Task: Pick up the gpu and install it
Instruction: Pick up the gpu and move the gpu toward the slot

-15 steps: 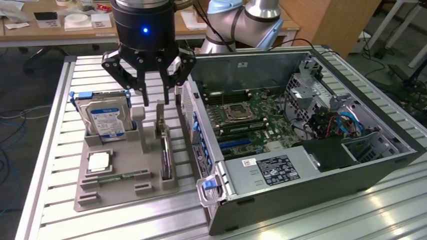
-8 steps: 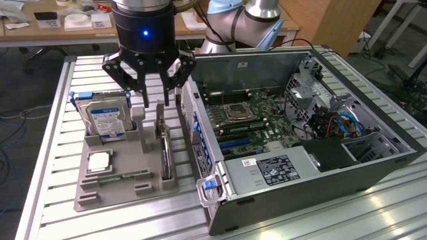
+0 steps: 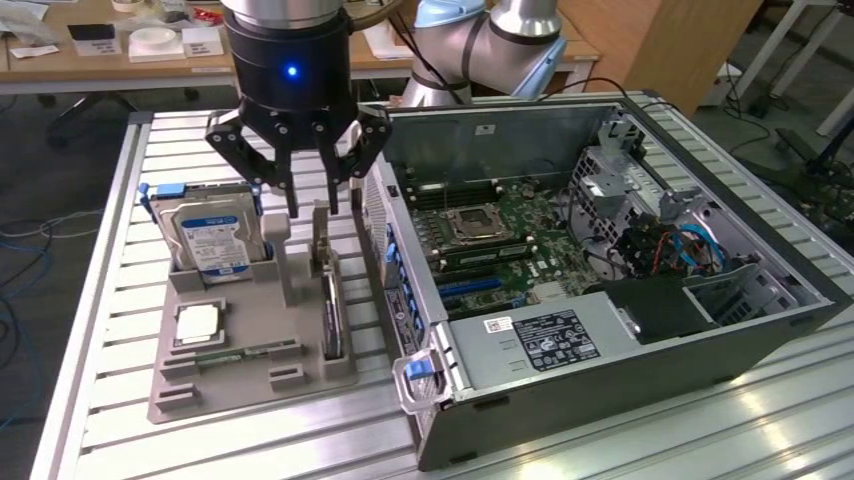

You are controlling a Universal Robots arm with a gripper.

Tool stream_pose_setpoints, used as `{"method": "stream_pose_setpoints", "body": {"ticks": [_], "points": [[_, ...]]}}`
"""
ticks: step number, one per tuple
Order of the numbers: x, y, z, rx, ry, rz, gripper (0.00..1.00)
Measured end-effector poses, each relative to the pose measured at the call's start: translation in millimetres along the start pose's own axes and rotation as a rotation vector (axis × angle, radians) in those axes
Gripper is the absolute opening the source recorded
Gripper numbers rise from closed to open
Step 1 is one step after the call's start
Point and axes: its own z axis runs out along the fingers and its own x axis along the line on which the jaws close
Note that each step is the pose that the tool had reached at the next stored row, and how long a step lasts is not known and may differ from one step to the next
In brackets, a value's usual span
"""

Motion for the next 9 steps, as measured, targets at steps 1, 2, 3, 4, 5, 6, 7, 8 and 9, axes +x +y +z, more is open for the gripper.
{"method": "stream_pose_setpoints", "body": {"ticks": [1, 2, 3, 4, 5, 6, 7, 8, 9], "points": [[0.0, -0.1, 1.4, 0.0, 0.0001, 0.0, 0.42], [0.0, -0.1, 1.9, 0.0002, 0.0002, 0.0, 0.42], [0.0, -0.1, 1.8, 0.0003, 0.0003, 0.0, 0.42], [0.0, -0.1, 1.8, 0.0003, 0.0003, 0.0, 0.42], [0.0, -0.1, 1.9, 0.0002, 0.0002, 0.0, 0.42], [0.0, -0.1, 1.9, 0.0002, 0.0002, 0.0, 0.42], [0.0, -0.1, 1.9, 0.0002, 0.0002, 0.0, 0.42], [0.0, -0.1, 1.9, 0.0002, 0.0002, 0.0, 0.42], [0.0, -0.1, 1.9, 0.0002, 0.0002, 0.0, 0.42]]}}
